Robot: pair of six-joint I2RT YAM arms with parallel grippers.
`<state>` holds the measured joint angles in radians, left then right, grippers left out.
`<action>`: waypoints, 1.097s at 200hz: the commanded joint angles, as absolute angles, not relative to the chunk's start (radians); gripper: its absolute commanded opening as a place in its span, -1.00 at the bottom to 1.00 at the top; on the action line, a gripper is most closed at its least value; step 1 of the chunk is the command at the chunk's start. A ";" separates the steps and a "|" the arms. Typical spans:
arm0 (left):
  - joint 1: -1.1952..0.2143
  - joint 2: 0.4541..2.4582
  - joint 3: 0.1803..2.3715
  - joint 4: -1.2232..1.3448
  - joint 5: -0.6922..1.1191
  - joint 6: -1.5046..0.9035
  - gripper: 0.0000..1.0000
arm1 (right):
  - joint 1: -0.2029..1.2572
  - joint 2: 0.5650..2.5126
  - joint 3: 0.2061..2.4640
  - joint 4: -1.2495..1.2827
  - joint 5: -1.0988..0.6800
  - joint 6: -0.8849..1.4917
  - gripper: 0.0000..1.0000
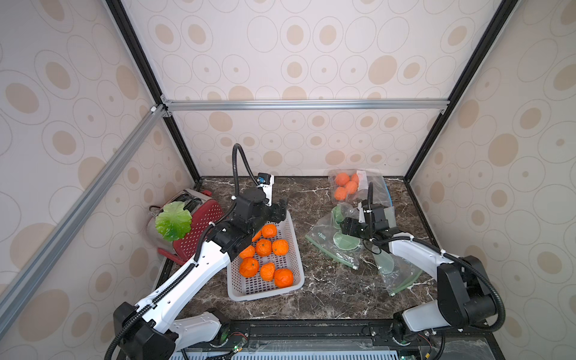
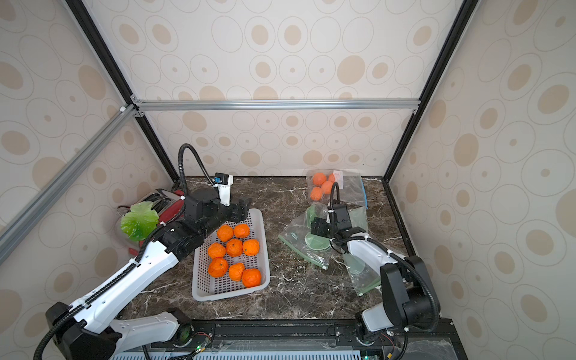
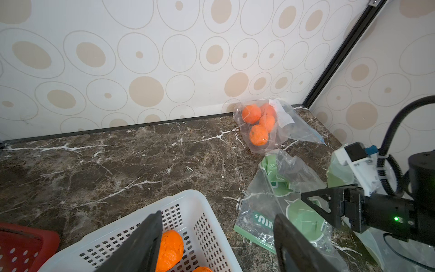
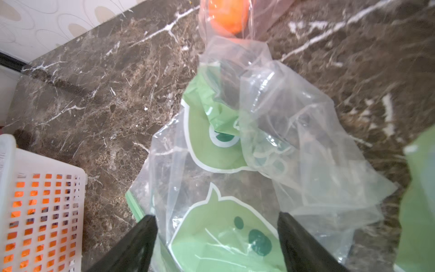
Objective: Open the zip-top bag and take out the orange
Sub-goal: Move the zipper food storage bag to the center of the board.
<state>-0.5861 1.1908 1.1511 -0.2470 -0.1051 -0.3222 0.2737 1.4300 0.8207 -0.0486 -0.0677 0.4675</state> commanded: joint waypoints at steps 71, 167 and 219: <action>-0.580 1.238 1.218 -0.284 -0.055 -0.321 0.51 | -0.011 1.655 1.101 -0.126 0.034 0.603 0.90; -0.580 1.237 1.157 -0.220 -0.022 -0.321 0.45 | -0.134 2.056 1.440 -0.086 -0.146 0.905 0.93; -0.580 1.210 1.149 -0.225 -0.028 -0.318 0.45 | -0.145 2.201 1.557 0.029 -0.231 1.061 0.72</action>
